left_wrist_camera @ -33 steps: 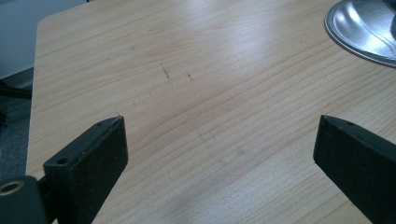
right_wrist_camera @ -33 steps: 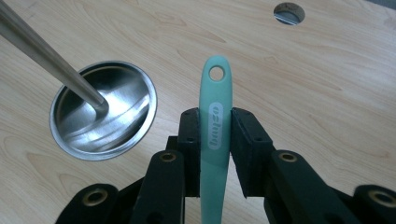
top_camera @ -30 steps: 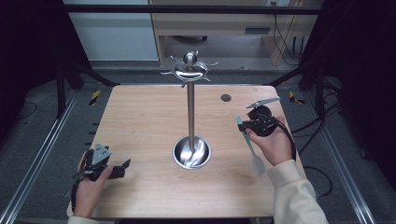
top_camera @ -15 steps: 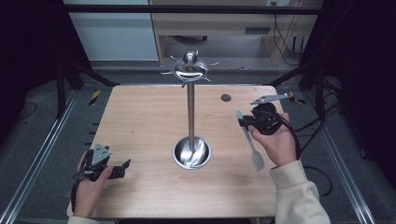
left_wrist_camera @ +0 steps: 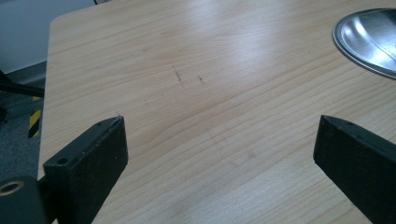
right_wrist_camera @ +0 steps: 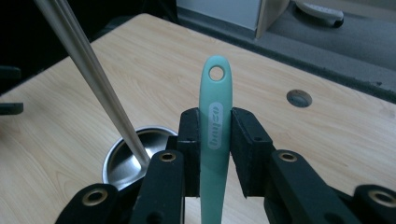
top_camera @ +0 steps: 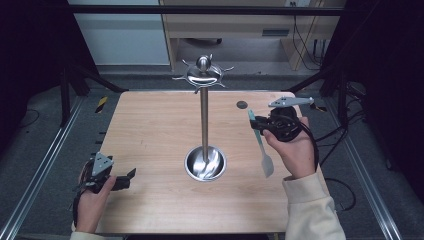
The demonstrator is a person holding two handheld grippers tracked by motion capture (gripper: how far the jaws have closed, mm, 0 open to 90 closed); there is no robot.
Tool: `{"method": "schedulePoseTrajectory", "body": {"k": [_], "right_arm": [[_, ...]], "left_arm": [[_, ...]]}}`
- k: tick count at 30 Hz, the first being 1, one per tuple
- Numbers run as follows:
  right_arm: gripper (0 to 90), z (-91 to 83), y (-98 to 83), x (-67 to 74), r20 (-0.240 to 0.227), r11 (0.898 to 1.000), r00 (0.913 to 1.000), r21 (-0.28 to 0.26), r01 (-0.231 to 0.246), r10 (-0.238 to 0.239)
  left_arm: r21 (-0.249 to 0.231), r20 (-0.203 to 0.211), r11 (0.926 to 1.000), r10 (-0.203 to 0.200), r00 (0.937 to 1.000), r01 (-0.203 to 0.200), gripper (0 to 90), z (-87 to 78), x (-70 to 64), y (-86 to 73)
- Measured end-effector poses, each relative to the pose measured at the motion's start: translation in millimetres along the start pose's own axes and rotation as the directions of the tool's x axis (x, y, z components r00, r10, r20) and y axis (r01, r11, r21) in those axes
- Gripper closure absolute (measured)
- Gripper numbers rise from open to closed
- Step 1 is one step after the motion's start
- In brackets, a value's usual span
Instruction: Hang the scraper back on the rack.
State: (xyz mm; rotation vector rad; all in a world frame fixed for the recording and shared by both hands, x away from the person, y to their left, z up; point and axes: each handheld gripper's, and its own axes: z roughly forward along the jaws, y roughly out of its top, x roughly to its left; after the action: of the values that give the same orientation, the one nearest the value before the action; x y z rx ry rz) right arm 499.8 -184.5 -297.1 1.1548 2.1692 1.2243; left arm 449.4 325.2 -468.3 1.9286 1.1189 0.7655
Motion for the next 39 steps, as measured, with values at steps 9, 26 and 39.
{"method": "schedulePoseTrajectory", "body": {"k": [9, 26, 39], "right_arm": [[74.3, -2.1, 9.8, 1.9, -0.025, 0.998, 0.9997, -0.062, -0.009, 0.007], [74.3, -18.1, 35.7, 22.5, -0.054, 0.986, 0.9979, -0.163, 0.026, -0.035], [74.3, -35.7, 51.7, 28.3, -0.066, 0.968, 0.9961, -0.248, 0.040, -0.058]], "left_arm": [[0.003, -0.005, 1.0000, -0.007, 1.0000, 0.007, 2.8, -0.9, 0.0, -1.7], [0.000, -0.006, 0.9990, -0.044, 0.9990, 0.044, 2.8, -4.3, 3.0, -5.1], [0.004, -0.009, 0.9975, -0.070, 0.9975, 0.070, 2.8, -5.5, 3.3, -7.5]]}}
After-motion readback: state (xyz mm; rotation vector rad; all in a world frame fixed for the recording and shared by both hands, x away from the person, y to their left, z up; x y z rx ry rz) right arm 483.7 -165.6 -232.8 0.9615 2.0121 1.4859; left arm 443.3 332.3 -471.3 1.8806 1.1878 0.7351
